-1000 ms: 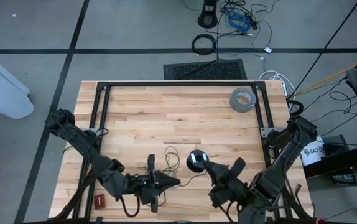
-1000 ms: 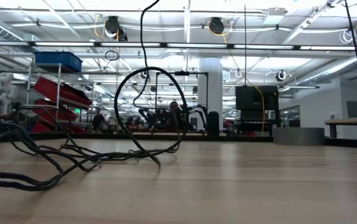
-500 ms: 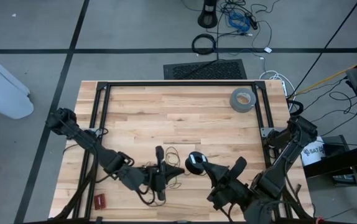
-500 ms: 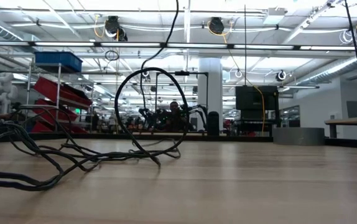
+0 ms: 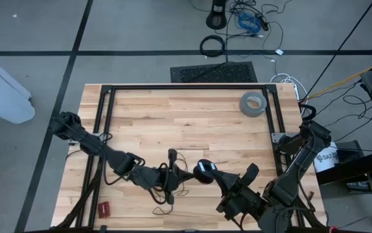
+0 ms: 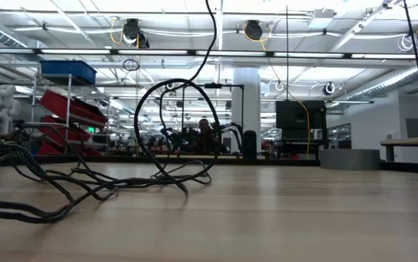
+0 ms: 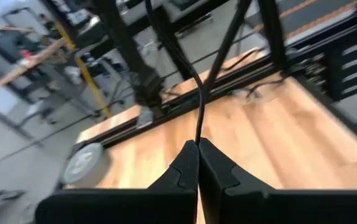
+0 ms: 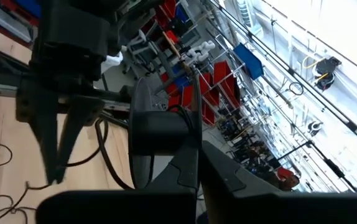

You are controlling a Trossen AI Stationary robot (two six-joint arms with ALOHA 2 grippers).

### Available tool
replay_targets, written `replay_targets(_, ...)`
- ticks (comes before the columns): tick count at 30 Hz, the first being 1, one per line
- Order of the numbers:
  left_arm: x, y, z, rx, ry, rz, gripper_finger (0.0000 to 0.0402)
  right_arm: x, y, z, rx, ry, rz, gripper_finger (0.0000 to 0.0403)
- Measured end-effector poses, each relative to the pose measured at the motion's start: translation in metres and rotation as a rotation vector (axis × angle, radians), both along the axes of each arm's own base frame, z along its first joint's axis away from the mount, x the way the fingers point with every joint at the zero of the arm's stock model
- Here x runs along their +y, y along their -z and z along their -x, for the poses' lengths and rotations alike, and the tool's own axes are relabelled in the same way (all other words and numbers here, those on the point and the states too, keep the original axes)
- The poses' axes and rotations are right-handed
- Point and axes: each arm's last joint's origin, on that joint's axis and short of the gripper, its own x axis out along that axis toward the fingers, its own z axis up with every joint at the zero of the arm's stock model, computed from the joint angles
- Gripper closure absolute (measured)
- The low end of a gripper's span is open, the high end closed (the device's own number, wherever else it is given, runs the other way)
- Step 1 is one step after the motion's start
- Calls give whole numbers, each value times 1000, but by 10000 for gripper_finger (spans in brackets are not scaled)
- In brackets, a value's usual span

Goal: Coil cords
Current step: Uncoil the black wire from the spool

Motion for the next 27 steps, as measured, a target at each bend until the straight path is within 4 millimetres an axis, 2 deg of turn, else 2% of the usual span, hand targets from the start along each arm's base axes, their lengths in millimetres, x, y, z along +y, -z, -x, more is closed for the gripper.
replay_targets(6,1,7,-6,21,41,16,402,-1,-3,-2,-30,1,-35,403)
replay_targets(17,15,23,-17,100,-23,-12,402,6,-9,3,-62,-73,-78,403)
replay_targets(27,24,30,-8,150,-328,-171,402,13,-12,11,-64,-96,-79,403)
